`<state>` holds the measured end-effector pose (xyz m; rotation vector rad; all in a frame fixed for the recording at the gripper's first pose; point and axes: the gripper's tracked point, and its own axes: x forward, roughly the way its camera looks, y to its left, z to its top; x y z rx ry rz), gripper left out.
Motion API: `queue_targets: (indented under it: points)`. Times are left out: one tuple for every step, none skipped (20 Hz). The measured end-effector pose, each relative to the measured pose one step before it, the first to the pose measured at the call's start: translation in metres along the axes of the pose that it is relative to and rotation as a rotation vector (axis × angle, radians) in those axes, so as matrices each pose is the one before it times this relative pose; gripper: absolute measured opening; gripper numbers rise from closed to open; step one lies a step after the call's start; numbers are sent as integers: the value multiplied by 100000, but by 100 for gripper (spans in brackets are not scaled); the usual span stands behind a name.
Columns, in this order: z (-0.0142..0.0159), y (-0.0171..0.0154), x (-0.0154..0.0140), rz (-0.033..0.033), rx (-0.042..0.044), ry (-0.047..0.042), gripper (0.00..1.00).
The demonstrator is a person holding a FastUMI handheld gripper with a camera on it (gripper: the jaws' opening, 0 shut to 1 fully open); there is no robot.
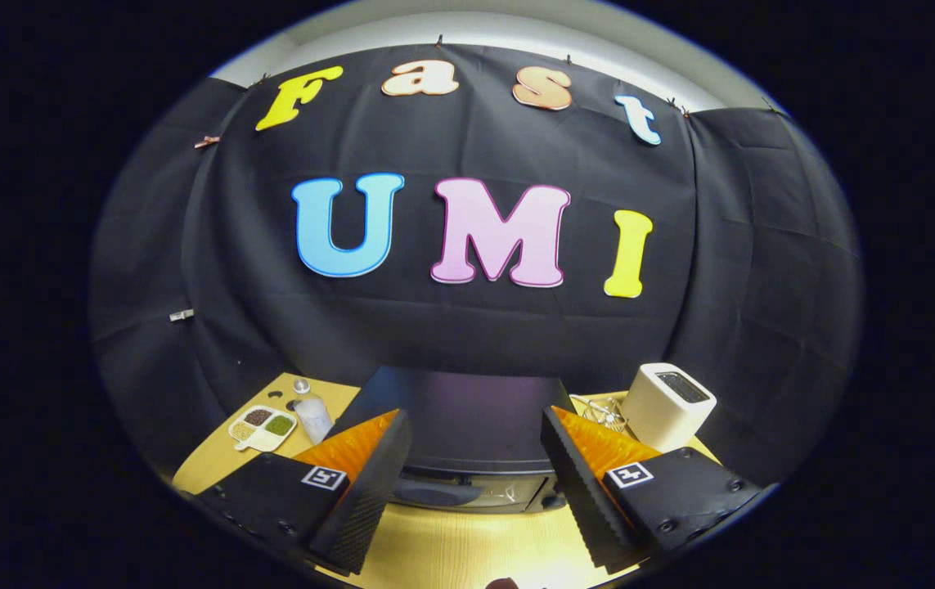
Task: Open the toaster oven, put the food inside, and close the toaster oven door.
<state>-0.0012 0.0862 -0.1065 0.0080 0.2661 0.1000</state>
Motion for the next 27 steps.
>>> queue_targets:
  points:
    - [1204,-486,-352,-646,-1047,-2333,99]
    - [1278,-539,-87,-685,-35,-2412,99]
    - [1175,-165,-314,-576,966,-2379,99]
    - [1175,-266,-357,-559,1363,-2437,99]
    - [1008,-245,-388,-474,1474,-2114,99]
    - [1051,-335,-273,-783,1255,-2010,99]
    - [1110,-401,-321,-691,658,-2239,99]
    - [990,-412,-81,-370,-15,-1810,99]
    - [588,-580,-209,-492,-870,-956,99]
    - [441,-498,-316,-567,-795,-399,99]
    - [415,-377,-377,-349,-67,-580,99]
    - [261,-191,-264,-37,930,-202,99]
    - [90,-125,-381,28,1212,-143,99]
    - [171,-323,-169,-459,857,-445,99]
    - [288,-422,73,-315,37,-533,99]
    - [157,-541,312,-469,-93,-377,99]
    - [-150,-155,110,-264,6,629,99]
    - [-205,-117,68,-304,279,955,99]
    - [-188,-33,-16,-304,391,627,99]
    - [-108,-19,116,-165,163,240,99]
    - [-73,-28,-10,-31,-306,249,99]
    - [-155,-29,-9,103,-592,374,99]
    - [-67,74,-21,110,-568,420,99]
    - [162,125,-82,258,-314,-199,99]
    - [114,-13,50,-86,-60,-134,99]
    - [132,-30,-6,-43,123,-416,99]
    - [112,35,-60,-65,-95,57,99]
